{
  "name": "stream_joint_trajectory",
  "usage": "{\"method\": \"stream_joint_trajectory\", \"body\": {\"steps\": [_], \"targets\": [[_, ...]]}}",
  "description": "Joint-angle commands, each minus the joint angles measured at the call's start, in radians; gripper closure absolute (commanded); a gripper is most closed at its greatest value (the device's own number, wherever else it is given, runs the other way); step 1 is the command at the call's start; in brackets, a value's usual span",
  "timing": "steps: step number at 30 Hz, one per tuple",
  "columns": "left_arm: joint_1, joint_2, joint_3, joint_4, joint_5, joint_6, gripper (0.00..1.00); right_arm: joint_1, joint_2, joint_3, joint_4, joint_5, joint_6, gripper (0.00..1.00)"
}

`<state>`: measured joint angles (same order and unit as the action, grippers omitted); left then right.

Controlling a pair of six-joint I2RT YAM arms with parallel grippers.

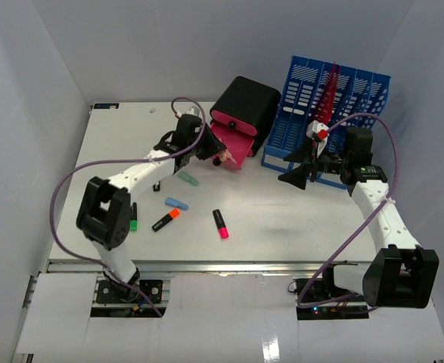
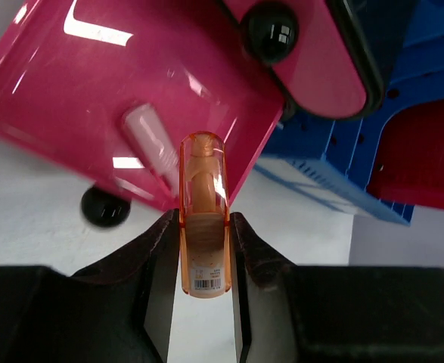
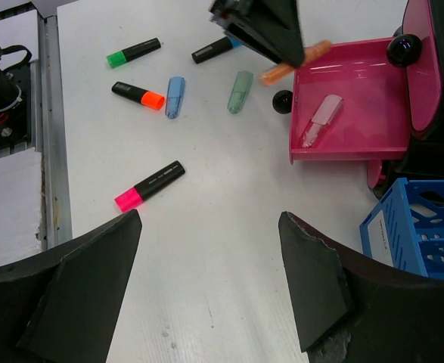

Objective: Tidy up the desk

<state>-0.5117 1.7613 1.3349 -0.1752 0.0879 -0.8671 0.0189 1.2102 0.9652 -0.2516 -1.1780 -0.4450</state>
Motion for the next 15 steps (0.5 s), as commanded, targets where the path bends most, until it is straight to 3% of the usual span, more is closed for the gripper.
{"method": "stream_joint_trajectory", "body": {"steps": [1,3,6,10,15], "targets": [[0.018,0.132,0.187,-0.001,0.107,-0.053,0.55,-0.037,-0.008,-0.013,0.029,-0.017,0.006,0.21],[0.025,0.167,0.238,-0.014,0.115,-0.058,0.42,-0.044,-0.006,-0.014,0.03,-0.022,0.006,0.21],[0.038,0.197,0.29,-0.029,0.124,-0.059,0.3,-0.054,-0.004,-0.014,0.026,-0.033,0.005,0.21],[0.05,0.17,0.28,-0.03,0.124,-0.036,0.27,-0.059,0.0,-0.013,0.02,-0.042,0.003,0.21],[0.051,-0.009,0.133,-0.028,0.031,0.055,0.3,-0.059,0.009,0.0,-0.021,-0.049,-0.037,0.21]]}}
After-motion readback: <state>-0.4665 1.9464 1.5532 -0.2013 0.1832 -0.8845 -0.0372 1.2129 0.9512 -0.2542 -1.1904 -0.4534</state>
